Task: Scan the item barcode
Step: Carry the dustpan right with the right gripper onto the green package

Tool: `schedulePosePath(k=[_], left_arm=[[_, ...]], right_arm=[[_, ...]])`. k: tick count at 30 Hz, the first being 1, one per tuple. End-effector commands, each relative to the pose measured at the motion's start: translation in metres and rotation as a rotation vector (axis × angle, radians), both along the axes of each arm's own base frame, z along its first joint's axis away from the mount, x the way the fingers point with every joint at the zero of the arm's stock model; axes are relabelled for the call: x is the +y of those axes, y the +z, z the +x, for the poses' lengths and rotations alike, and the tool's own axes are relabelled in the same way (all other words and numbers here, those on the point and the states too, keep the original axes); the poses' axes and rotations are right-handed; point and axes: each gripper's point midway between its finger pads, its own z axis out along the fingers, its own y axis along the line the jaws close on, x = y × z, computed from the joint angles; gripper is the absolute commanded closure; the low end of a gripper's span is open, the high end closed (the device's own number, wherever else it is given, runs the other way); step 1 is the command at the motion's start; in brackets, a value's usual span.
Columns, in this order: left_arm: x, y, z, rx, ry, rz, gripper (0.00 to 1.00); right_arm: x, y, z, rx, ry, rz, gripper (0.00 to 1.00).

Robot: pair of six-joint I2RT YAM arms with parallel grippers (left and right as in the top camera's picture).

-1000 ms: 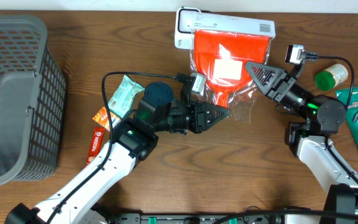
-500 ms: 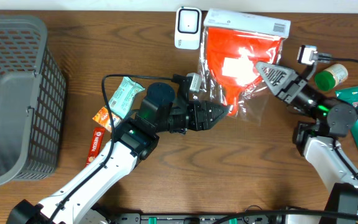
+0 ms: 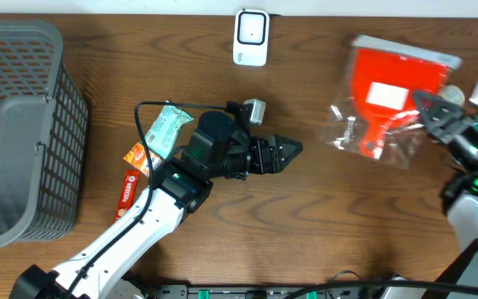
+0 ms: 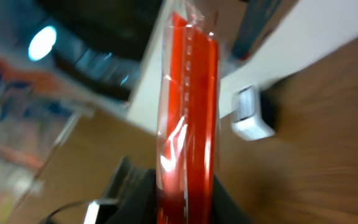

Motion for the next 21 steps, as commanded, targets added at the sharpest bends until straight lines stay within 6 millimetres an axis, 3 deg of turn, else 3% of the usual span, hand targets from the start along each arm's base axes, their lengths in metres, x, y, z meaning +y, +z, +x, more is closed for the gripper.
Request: schedulePosePath(k=[1, 7, 13, 17, 21], left_arm=[[0.005, -0.013, 0.005, -0.015, 0.022, 0.045, 0.22], [0.008, -0.02, 0.005, 0.006, 0.033, 0.066, 0.22], [0.008, -0.021, 0.005, -0.015, 0.028, 0.077, 0.22], [0.011, -0.027, 0.007, -0.001, 0.048, 0.099, 0.22], [0.016, -0.037, 0.009, 0.027, 0.079, 0.139, 0.22]], right_arm=[[-0.049, -0.002, -0.011, -0.065, -0.142, -0.137, 0.99], [-0.143, -0.016, -0.049, -0.003, -0.438, -0.135, 0.99], [-0.225, -0.021, -0.104, 0.044, -0.768, -0.111, 0.99], [-0.265, -0.043, -0.142, 0.13, -0.964, -0.112, 0.99], [-0.286, -0.086, -0.161, 0.311, -1.12, -0.144, 0.99]])
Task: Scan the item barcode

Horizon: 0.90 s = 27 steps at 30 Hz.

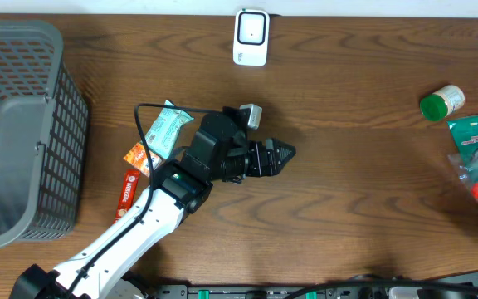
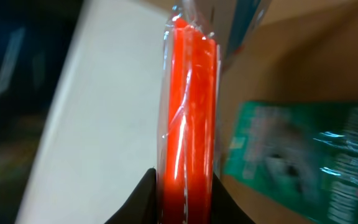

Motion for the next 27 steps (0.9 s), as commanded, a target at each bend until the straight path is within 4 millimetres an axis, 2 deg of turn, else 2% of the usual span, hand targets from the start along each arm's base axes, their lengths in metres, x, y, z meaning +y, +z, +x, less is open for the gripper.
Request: schedulePosePath(k=[1, 3, 8, 11, 15, 17, 21, 24, 27], left_arm=[[0.007, -0.015, 0.005, 0.007, 0.032, 0.046, 0.22], [0.007, -0.016, 0.005, 0.013, 0.033, 0.052, 0.22], [0.011, -0.022, 0.007, 0.026, 0.056, 0.076, 0.22], [0.014, -0.026, 0.01, 0.027, 0.081, 0.095, 0.22], [0.016, -0.028, 0.012, 0.025, 0.097, 0.105, 0.22], [0.017, -0.028, 0.014, 0.022, 0.108, 0.11, 0.22], [0.019, -0.029, 0.017, 0.017, 0.123, 0.118, 0.22], [0.019, -0.029, 0.017, 0.017, 0.123, 0.118, 0.22], [0.019, -0.029, 0.016, 0.017, 0.123, 0.118, 0.22]], right_arm=[[-0.022, -0.017, -0.012, 0.166, -0.124, -0.126, 0.99], [-0.025, -0.029, -0.009, 0.226, -0.149, -0.129, 0.99], [-0.03, -0.043, 0.02, 0.321, -0.125, -0.156, 0.98], [-0.039, -0.06, 0.036, 0.479, -0.119, -0.145, 0.99], [-0.045, -0.071, 0.06, 0.712, -0.042, -0.185, 0.99], [-0.05, -0.07, 0.072, 0.82, -0.02, -0.213, 0.99], [-0.059, -0.056, 0.076, 0.944, -0.064, -0.247, 0.99], [-0.066, -0.043, 0.07, 1.021, -0.128, -0.27, 0.99], [-0.071, -0.037, 0.053, 1.124, -0.199, -0.276, 0.99]])
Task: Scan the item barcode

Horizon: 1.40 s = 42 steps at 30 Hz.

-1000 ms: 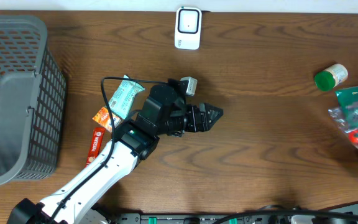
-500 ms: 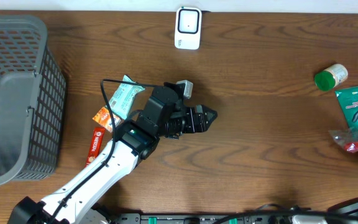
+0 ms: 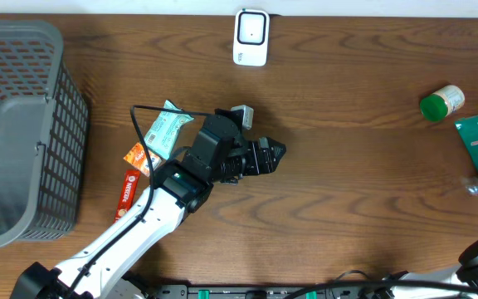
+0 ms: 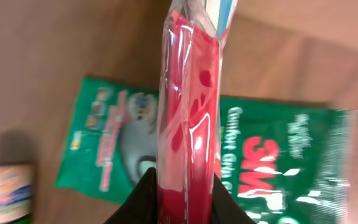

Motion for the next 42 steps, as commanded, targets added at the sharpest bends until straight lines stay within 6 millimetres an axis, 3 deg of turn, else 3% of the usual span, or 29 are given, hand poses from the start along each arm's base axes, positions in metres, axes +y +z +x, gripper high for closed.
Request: schedulePosePath(k=[1, 4, 15, 23, 32, 38, 42], left_arm=[[0.004, -0.009, 0.003, -0.004, 0.01, 0.027, 0.22], [0.005, -0.01, 0.002, 0.001, 0.01, 0.03, 0.21], [0.011, -0.017, 0.005, 0.011, 0.048, 0.067, 0.21], [0.011, -0.017, 0.005, 0.012, 0.048, 0.068, 0.21], [0.011, -0.017, 0.005, 0.012, 0.047, 0.068, 0.21], [0.011, -0.017, 0.005, 0.012, 0.048, 0.068, 0.21], [0.012, -0.017, 0.006, 0.011, 0.051, 0.07, 0.21]], right_arm=[[-0.026, 0.015, -0.034, 0.189, -0.137, -0.142, 0.99], [-0.028, 0.014, -0.05, 0.266, -0.179, -0.161, 0.99], [-0.03, 0.026, -0.066, 0.411, -0.27, -0.272, 0.99], [-0.031, 0.035, -0.057, 0.603, -0.251, -0.425, 0.99], [-0.03, 0.02, -0.057, 0.963, -0.297, -0.585, 0.99], [-0.029, 0.019, -0.04, 1.143, -0.291, -0.689, 0.99], [-0.027, 0.028, -0.022, 1.185, -0.291, -0.744, 0.99]])
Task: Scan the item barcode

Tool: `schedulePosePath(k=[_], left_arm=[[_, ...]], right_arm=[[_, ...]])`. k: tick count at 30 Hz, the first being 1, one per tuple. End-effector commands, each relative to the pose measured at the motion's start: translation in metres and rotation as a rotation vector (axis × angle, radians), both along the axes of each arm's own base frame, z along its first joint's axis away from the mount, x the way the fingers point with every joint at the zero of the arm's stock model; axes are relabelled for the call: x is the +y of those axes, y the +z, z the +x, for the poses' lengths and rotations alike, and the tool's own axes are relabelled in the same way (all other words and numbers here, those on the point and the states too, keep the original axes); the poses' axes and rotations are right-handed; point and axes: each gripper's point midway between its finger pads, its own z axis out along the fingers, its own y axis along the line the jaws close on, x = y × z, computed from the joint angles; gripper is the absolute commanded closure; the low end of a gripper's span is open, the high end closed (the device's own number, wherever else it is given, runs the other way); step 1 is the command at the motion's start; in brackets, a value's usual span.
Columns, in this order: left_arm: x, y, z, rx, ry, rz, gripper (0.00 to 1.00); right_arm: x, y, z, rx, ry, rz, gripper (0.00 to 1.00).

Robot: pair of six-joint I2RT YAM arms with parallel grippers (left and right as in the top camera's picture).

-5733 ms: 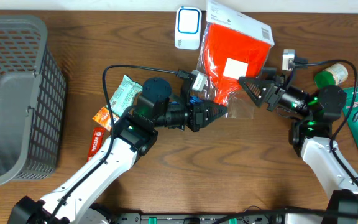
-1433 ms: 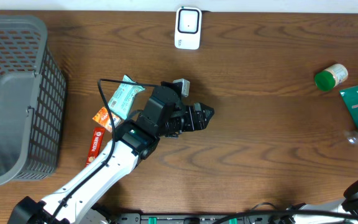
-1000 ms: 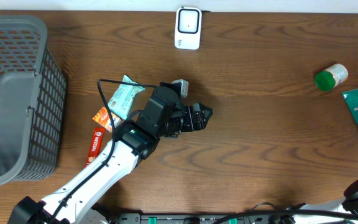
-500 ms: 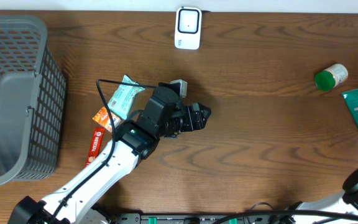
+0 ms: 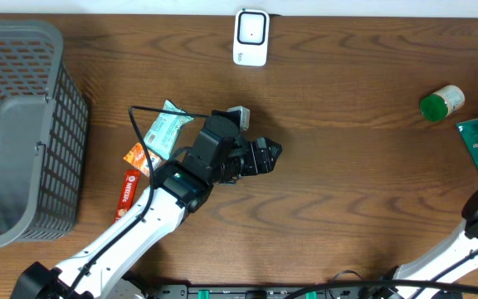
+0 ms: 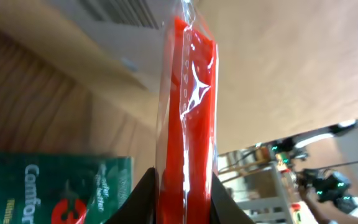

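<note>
The red item in its clear plastic bag [image 6: 187, 106] stands edge-on in the right wrist view, with my right gripper [image 6: 184, 182] shut on its lower end. It is out of the overhead view; only the right arm shows there, at the right edge. The white barcode scanner [image 5: 251, 36] sits at the back middle of the table, far from the item. My left gripper [image 5: 272, 154] hovers mid-table, shut and holding nothing.
A grey mesh basket [image 5: 23, 124] fills the left side. Snack packets [image 5: 167, 129] lie by the left arm. A green-capped bottle [image 5: 441, 102] and a green packet lie at the right edge; the green packet [image 6: 48, 190] also shows under the red item.
The right wrist view has swung from looking down on the green packet to looking past the table's edge into the room, still gripping the red item. The left gripper has hardly moved.
The right gripper first held the bagged red item over the table's right side. Then it was at the far right edge, then over the green packet, and now it is tilted outward off the overhead view. The left gripper has drawn back slightly leftward.
</note>
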Motion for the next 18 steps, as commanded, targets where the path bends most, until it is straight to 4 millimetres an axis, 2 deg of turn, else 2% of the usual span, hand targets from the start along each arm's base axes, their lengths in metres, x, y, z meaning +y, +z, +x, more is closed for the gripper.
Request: schedulePosePath(k=[1, 7, 12, 18], left_arm=[[0.005, -0.008, 0.003, -0.004, 0.01, 0.028, 0.21], [0.005, -0.009, 0.002, -0.002, 0.01, 0.03, 0.21], [0.007, -0.012, 0.0, 0.014, 0.01, 0.041, 0.21], [0.007, -0.013, 0.0, 0.016, 0.01, 0.043, 0.21]], right_arm=[[0.008, 0.029, 0.005, 0.174, -0.048, -0.054, 0.99], [0.015, 0.028, 0.025, 0.238, -0.024, -0.058, 0.99], [0.02, 0.01, 0.034, 0.301, 0.0, -0.031, 0.99], [0.021, -0.012, 0.035, 0.392, -0.033, -0.011, 0.99]])
